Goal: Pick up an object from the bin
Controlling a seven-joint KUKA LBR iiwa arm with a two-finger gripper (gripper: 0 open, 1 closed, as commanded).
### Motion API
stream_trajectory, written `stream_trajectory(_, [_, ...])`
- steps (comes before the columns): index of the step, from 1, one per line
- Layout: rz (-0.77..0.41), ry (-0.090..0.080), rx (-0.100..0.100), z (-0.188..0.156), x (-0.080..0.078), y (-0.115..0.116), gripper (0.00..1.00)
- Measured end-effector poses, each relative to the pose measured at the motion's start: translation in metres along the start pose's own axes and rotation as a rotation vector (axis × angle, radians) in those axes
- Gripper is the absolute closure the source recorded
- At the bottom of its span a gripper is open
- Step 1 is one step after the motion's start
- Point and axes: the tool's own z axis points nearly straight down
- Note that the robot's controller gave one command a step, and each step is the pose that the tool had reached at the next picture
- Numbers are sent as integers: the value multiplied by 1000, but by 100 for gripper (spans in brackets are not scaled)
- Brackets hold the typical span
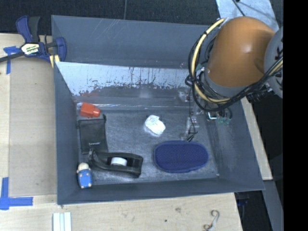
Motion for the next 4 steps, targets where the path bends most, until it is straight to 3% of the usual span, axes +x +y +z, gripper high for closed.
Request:
stream_trajectory(1, [-213, -18, 1, 173, 59, -39, 0])
stream_trajectory(2, [-541, -11, 3, 142, 47, -46, 0])
stream_trajectory(3, [-731, -9, 4, 140, 42, -80, 0])
stream_trajectory(4, [-1033, -15, 7, 170, 43, -81, 0])
